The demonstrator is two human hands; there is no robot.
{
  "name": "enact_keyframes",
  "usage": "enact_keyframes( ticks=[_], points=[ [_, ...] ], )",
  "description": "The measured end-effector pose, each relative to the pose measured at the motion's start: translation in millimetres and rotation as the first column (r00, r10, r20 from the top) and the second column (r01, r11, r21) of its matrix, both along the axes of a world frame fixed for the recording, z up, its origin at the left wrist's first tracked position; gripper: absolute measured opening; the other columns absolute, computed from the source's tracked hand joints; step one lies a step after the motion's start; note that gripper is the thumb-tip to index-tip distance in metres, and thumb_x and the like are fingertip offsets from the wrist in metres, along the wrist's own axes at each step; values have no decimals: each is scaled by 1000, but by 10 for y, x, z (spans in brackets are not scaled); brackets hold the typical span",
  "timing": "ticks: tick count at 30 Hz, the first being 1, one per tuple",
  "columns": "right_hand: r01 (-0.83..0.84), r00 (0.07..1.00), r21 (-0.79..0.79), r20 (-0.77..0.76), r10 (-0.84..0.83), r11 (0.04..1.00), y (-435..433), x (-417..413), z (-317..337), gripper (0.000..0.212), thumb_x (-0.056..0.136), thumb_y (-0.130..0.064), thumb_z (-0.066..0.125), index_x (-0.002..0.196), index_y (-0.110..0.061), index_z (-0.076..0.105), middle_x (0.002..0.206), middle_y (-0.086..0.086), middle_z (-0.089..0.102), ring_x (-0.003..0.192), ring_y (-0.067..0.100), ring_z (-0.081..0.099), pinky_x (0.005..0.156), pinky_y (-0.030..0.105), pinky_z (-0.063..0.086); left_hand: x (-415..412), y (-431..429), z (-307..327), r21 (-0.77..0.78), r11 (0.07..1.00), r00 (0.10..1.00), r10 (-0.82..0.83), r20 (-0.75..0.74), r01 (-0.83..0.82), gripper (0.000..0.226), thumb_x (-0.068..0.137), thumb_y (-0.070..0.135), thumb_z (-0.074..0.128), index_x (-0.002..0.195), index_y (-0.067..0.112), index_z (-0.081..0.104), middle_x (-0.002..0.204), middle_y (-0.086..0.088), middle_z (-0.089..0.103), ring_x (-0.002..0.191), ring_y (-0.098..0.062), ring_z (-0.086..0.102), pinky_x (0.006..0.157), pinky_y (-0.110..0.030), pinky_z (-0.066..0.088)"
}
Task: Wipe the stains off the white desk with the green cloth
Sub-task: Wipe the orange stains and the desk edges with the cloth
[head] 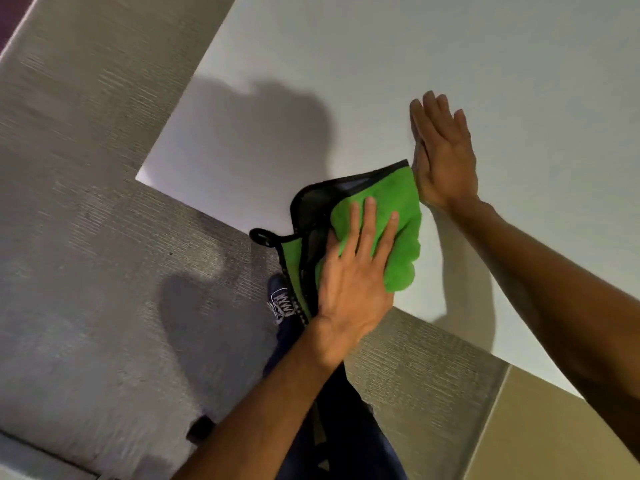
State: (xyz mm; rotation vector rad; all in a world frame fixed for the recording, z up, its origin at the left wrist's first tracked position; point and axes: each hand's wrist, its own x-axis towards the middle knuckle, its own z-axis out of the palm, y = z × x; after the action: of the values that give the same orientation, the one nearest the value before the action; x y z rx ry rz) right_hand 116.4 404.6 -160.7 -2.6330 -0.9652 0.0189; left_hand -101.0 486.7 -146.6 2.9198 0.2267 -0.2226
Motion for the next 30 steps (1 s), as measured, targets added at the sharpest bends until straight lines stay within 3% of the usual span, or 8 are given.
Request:
enact_keyframes(
  ticks=[3,6,9,14,19,22,25,30],
  points=[
    [-14,1000,-1,9,14,1000,-25,0,-18,55,105,-17,30,159,-5,31,167,18,27,157,35,20,129,53,14,283,493,-55,65,971,973,228,25,-230,85,89,43,49,162,17,14,167,-24,13,154,-41,16,114,-61,29],
    [-17,999,5,34,17,1000,-32,-6,-57,54,106,-15,31,159,-5,30,168,17,26,158,34,19,129,53,14,664,1204,-84,91,917,921,390,3,-388,83,95,59,39,162,19,10,168,-24,9,155,-41,9,119,-64,19],
    [-11,999,-13,42,12,1000,-24,-1,-72,55,106,-14,31,160,-5,29,168,17,25,158,34,18,129,53,14,877,1584,-59,93,893,897,442,-5,-440,84,95,62,31,162,16,9,167,-27,10,155,-43,8,122,-64,14],
    [7,999,-50,49,-5,999,0,-15,-33,59,101,-14,32,159,-4,28,168,18,25,158,36,19,129,53,15,815,1254,-36,160,914,924,381,-21,-373,90,93,60,42,162,12,8,167,-27,8,155,-41,10,119,-61,18],
    [3,999,-62,45,0,998,-17,16,-25,59,101,-14,37,159,-5,29,167,19,27,157,37,21,128,54,16,407,178,10,124,989,997,74,30,-77,81,87,42,28,161,13,16,165,-28,16,154,-41,19,113,-59,34],
    [-9,999,-23,45,10,1000,-42,34,-68,56,105,-19,37,159,-6,31,166,19,28,156,37,22,128,53,16,258,-16,-34,20,998,996,-67,55,66,84,84,40,40,161,14,18,166,-28,12,155,-42,14,114,-62,27],
    [-4,997,-11,77,5,1000,-38,32,-101,59,100,-15,35,158,-6,32,166,19,30,156,37,23,128,54,18,451,376,-64,66,998,999,-3,46,0,85,87,47,48,161,20,16,168,-23,12,155,-38,15,114,-60,28],
    [5,996,-14,85,-4,1000,-33,23,-130,59,100,-13,33,159,-7,31,167,16,29,157,33,21,129,53,16,1045,1435,-2,48,944,945,327,-11,-326,81,97,59,35,162,20,6,168,-22,5,156,-39,8,119,-64,15]
  ],
)
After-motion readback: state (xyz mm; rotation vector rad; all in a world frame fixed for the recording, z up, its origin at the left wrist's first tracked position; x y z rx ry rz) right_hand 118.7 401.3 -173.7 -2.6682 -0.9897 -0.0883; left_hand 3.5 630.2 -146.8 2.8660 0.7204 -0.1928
